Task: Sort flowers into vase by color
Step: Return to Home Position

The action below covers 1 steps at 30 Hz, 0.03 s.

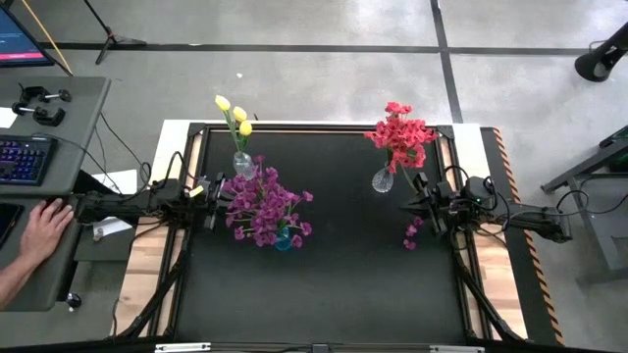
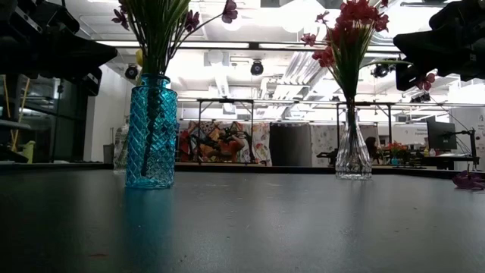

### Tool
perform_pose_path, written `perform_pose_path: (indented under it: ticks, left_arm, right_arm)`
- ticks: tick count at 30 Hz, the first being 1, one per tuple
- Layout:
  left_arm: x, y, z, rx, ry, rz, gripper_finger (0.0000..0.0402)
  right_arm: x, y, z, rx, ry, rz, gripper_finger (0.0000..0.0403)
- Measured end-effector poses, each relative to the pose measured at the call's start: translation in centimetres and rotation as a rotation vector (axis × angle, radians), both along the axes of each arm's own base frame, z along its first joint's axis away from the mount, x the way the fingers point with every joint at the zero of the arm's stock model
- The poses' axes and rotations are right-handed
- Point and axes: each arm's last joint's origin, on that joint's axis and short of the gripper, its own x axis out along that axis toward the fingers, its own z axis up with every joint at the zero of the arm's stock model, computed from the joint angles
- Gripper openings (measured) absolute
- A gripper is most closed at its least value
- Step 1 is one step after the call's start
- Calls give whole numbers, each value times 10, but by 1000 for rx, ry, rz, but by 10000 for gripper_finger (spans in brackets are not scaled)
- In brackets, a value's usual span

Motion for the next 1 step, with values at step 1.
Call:
perform_pose_path:
  ticks: [1]
  left_arm:
    - [0,0,0,0,0,0,0]
  right_arm:
    - [0,0,0,0,0,0,0]
